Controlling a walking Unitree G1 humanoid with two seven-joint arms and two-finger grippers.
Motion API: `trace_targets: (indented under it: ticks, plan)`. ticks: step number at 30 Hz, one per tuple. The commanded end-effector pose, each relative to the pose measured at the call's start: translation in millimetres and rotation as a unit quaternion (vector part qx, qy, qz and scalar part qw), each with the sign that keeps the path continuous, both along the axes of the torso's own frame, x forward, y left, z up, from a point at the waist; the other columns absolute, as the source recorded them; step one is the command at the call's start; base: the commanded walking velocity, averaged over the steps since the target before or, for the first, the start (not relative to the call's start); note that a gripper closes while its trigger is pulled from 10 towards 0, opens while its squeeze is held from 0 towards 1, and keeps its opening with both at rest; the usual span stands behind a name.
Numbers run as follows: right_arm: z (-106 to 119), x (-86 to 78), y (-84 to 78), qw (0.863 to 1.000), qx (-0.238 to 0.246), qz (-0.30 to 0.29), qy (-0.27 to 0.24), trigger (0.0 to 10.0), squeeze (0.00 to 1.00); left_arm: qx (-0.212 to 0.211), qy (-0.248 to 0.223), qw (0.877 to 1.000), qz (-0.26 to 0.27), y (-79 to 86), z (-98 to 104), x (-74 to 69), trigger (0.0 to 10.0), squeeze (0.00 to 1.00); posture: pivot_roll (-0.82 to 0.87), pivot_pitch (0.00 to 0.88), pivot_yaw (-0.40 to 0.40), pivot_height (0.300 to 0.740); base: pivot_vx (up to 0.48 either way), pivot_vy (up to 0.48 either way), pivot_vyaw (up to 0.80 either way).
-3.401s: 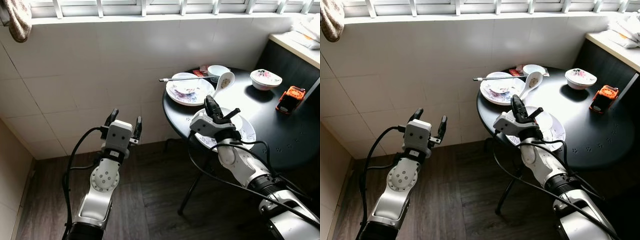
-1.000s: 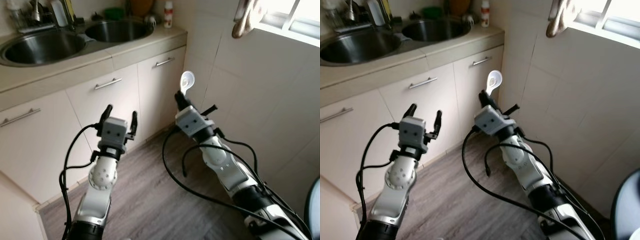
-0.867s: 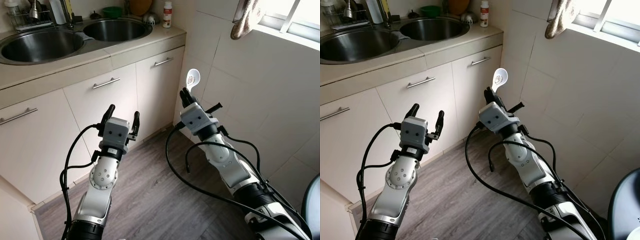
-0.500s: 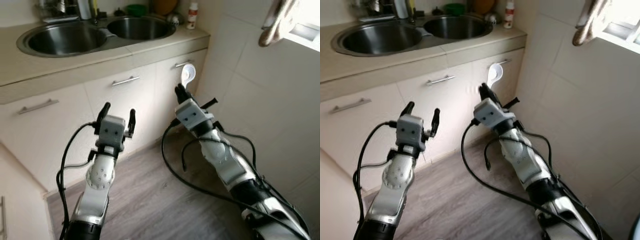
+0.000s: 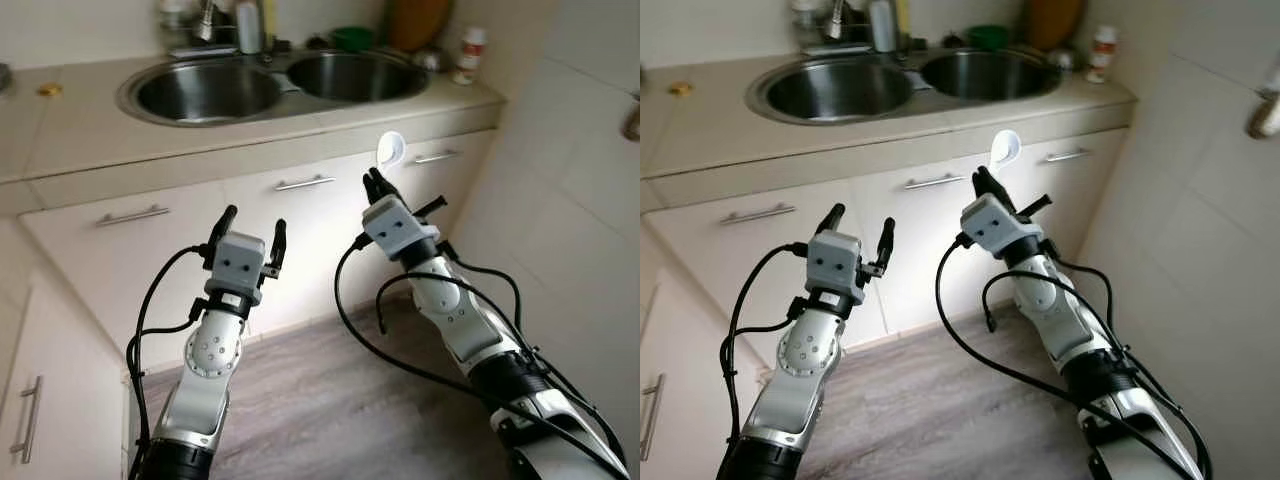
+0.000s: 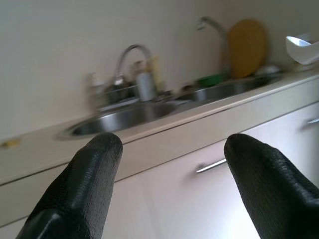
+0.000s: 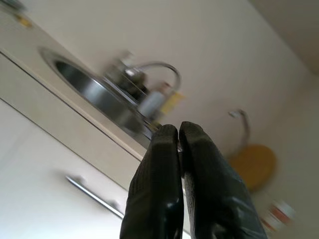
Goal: Kitchen organization
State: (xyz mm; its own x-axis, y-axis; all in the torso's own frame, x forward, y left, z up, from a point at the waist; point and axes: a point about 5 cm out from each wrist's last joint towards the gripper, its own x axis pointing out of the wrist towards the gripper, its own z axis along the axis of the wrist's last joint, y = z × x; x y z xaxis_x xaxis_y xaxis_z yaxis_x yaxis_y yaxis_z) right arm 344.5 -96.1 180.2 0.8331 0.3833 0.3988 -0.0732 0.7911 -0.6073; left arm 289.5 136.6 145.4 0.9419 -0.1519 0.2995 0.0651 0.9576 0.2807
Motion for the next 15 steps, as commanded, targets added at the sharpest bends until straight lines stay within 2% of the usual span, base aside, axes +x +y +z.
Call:
trace_targets:
  ticks: [1, 2, 3, 11, 12, 13, 15]
  plan:
    - [6, -0.6, 10.6, 1.000, 0.004, 0.018, -0.013, 7.5, 0.00, 0.005, -0.002, 1.000, 0.009, 6.6, 1, 0.3, 10.0, 0.00, 0.12, 0.000, -0.073, 0.740, 0.289, 0.000, 0.80]
    - [7, -0.7, 10.8, 1.000, 0.004, 0.019, -0.014, 7.5, 0.00, 0.005, -0.002, 1.000, 0.009, 6.6, 1, 0.3, 10.0, 0.00, 0.12, 0.000, -0.073, 0.740, 0.289, 0.000, 0.80]
    - [7, -0.8, 11.0, 1.000, 0.005, 0.020, -0.016, 0.0, 0.00, 0.005, -0.002, 1.000, 0.009, 6.4, 1, 0.3, 10.0, 0.00, 0.12, 0.000, -0.073, 0.740, 0.285, 0.000, 0.69]
    - [10, -0.4, 12.3, 0.999, 0.006, 0.020, -0.028, 0.0, 0.00, 0.005, -0.003, 1.000, 0.010, 6.0, 1, 0.4, 10.0, 0.00, 0.13, 0.000, -0.075, 0.740, 0.286, 0.000, 0.56]
    - [11, 1.5, 11.9, 1.000, 0.008, 0.011, -0.025, 1.6, 0.00, 0.006, -0.003, 1.000, 0.010, 6.4, 1, 0.3, 10.0, 0.00, 0.13, 0.000, -0.076, 0.740, 0.285, 0.000, 0.51]
    - [11, 3.1, 11.3, 1.000, 0.014, 0.007, -0.018, 10.0, 0.00, 0.006, -0.003, 1.000, 0.010, 6.5, 1, 0.3, 10.0, 0.00, 0.13, 0.000, -0.076, 0.740, 0.281, 0.000, 0.00]
    - [17, 5.5, 6.6, 0.999, 0.049, -0.005, -0.021, 10.0, 0.00, 0.006, -0.003, 1.000, 0.010, 6.8, 1, 0.2, 10.0, 0.00, 0.13, 0.000, -0.077, 0.740, 0.285, 0.000, 0.00]
